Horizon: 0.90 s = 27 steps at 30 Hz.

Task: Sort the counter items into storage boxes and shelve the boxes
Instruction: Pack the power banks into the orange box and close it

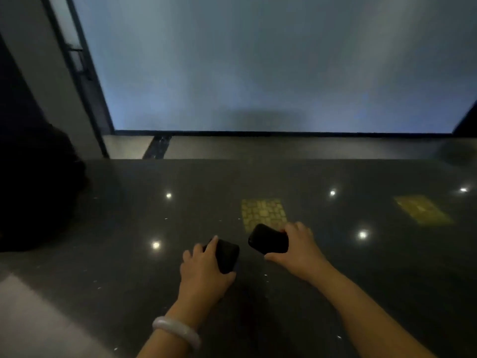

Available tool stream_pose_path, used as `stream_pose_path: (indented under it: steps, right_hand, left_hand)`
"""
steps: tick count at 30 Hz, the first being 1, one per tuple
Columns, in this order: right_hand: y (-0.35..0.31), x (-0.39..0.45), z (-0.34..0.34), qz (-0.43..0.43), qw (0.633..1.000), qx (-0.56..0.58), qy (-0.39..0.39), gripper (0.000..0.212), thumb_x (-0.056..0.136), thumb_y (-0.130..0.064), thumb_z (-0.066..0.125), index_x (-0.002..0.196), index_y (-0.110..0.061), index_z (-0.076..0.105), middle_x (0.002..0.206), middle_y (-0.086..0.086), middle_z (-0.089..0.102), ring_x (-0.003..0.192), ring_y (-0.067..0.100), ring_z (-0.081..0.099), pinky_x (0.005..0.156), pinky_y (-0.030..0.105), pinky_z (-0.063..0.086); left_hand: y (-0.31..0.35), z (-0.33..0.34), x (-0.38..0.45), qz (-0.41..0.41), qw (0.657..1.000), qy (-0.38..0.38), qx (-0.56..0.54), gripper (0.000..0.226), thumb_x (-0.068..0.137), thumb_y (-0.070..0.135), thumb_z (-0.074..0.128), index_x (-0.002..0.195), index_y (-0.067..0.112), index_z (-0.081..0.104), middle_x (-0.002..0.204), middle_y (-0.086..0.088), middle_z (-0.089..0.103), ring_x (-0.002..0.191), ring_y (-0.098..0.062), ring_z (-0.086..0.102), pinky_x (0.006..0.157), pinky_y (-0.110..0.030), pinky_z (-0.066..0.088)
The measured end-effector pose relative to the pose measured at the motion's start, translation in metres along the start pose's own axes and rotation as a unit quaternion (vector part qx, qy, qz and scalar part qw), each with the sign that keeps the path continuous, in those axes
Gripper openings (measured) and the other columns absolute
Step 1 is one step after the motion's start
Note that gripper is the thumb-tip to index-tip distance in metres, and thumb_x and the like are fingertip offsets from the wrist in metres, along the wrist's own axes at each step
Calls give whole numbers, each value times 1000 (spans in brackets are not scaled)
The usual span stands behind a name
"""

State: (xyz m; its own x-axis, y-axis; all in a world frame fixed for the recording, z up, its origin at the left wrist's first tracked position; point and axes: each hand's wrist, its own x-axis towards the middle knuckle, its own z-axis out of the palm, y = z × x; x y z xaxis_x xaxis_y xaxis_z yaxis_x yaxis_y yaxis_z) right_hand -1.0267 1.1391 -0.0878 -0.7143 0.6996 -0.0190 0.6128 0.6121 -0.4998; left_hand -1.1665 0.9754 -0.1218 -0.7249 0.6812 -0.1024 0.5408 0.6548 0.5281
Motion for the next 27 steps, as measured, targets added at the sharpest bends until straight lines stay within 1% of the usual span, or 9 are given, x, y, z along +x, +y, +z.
stream_pose_path:
  steps: [3, 5, 8, 13, 15, 18, 22, 24, 27]
  right_hand:
    - [66, -54, -55, 40, 997, 16, 57, 58, 69, -45, 77, 115, -26, 48, 106, -9, 34, 109, 11, 31, 89, 23, 32]
    - [107, -96, -91, 72, 993, 19, 95, 58, 67, -43, 79, 113, -27, 48, 105, -10, 35, 106, 8, 30, 88, 22, 31]
    - [161, -158, -136, 125, 983, 8, 136, 57, 69, -45, 79, 115, -28, 48, 106, -10, 35, 104, 6, 28, 90, 23, 33]
    - [235, -267, -184, 219, 957, -11, 188, 55, 72, -49, 76, 114, -30, 45, 106, -11, 34, 102, 7, 31, 86, 23, 33]
    - [256, -307, -193, 259, 945, -7, 202, 54, 72, -51, 75, 113, -32, 46, 106, -10, 35, 103, 8, 33, 86, 24, 34]
    - [280, -359, -199, 317, 920, 6, 231, 54, 71, -50, 76, 113, -36, 46, 108, -12, 36, 104, 8, 36, 87, 26, 38]
    - [298, -411, -199, 368, 886, 51, 277, 53, 71, -43, 79, 113, -38, 47, 118, -12, 39, 109, 8, 43, 93, 28, 45]
    - [305, -432, -199, 382, 873, 65, 295, 53, 73, -40, 78, 117, -37, 49, 125, -12, 40, 111, 7, 44, 92, 24, 44]
    - [314, -454, -199, 417, 854, 49, 309, 52, 77, -44, 74, 123, -32, 54, 130, -13, 42, 105, 2, 46, 79, 12, 40]
  left_hand:
    - [79, 32, -18, 79, 996, -41, -8, 95, 76, 51, 70, 152, 34, 14, 138, 2, 37, 125, -23, 30, 107, -41, 36]
    - [130, 57, -38, 131, 989, -75, -10, 95, 76, 53, 69, 152, 34, 14, 136, 3, 38, 124, -23, 31, 106, -41, 36]
    - [199, 93, -74, 203, 972, -113, -14, 96, 75, 54, 70, 152, 34, 16, 136, 4, 38, 121, -21, 32, 103, -38, 37]
    - [291, 148, -138, 302, 936, -176, -51, 94, 76, 51, 72, 151, 36, 17, 137, 5, 37, 124, -18, 28, 105, -40, 34]
    - [320, 166, -163, 343, 915, -202, -62, 95, 75, 51, 73, 151, 36, 18, 135, 7, 38, 123, -14, 29, 105, -39, 34]
    - [353, 190, -196, 398, 886, -233, -52, 95, 73, 53, 73, 150, 35, 20, 136, 9, 37, 126, -15, 29, 106, -37, 33]
    - [389, 215, -228, 459, 845, -270, -48, 96, 72, 59, 71, 150, 35, 21, 135, 9, 38, 122, -13, 29, 103, -34, 35]
    - [405, 223, -242, 486, 825, -283, -49, 97, 70, 66, 68, 149, 36, 20, 134, 10, 38, 120, -11, 29, 101, -33, 36]
    - [423, 234, -256, 520, 802, -291, -49, 93, 73, 60, 68, 149, 36, 21, 133, 11, 38, 116, -7, 27, 97, -28, 35]
